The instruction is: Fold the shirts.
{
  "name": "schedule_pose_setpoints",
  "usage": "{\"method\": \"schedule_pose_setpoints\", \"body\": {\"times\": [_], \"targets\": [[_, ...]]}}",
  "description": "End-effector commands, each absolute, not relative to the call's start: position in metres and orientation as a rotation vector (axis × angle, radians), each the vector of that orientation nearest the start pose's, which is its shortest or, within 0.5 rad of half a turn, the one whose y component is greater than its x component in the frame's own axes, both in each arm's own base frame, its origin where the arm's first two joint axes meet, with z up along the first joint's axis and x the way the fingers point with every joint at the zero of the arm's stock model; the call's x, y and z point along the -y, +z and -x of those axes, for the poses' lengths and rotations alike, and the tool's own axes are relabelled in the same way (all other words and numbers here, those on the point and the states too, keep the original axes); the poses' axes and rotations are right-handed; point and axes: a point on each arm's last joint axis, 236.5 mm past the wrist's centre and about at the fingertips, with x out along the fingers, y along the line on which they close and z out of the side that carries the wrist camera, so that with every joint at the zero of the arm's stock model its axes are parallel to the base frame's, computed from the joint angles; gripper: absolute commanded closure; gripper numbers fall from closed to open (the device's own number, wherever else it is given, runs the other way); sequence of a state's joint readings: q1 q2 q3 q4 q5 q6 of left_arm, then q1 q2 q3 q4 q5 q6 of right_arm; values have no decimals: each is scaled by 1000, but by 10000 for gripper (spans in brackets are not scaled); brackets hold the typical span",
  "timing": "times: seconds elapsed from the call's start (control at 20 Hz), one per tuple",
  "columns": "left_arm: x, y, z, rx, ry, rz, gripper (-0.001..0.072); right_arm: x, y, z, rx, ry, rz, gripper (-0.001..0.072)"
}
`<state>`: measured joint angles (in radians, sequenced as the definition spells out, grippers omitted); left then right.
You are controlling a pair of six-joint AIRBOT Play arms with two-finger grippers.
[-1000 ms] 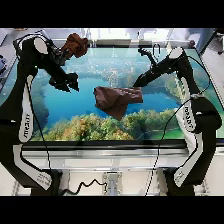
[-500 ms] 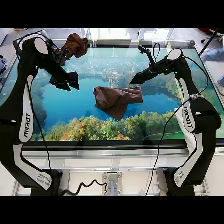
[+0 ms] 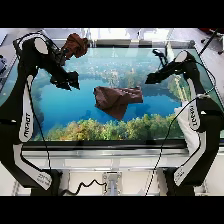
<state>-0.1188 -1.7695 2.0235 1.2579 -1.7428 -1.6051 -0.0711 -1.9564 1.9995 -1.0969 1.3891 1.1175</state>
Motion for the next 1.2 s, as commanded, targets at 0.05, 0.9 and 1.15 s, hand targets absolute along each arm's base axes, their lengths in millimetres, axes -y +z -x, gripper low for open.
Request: {"method": "schedule_pose_setpoints", "body": {"times": [0.05, 0.9, 1.15], "targets": [[125, 71, -442, -1472, -360, 128, 209, 33, 6, -566, -1108, 248, -331, 328], [128, 72, -458, -1411, -354, 141, 209, 64, -56, -521, -1320, 180, -572, 355], [128, 72, -458, -1411, -354, 141, 209, 64, -56, -522, -1317, 178, -572, 424]]}}
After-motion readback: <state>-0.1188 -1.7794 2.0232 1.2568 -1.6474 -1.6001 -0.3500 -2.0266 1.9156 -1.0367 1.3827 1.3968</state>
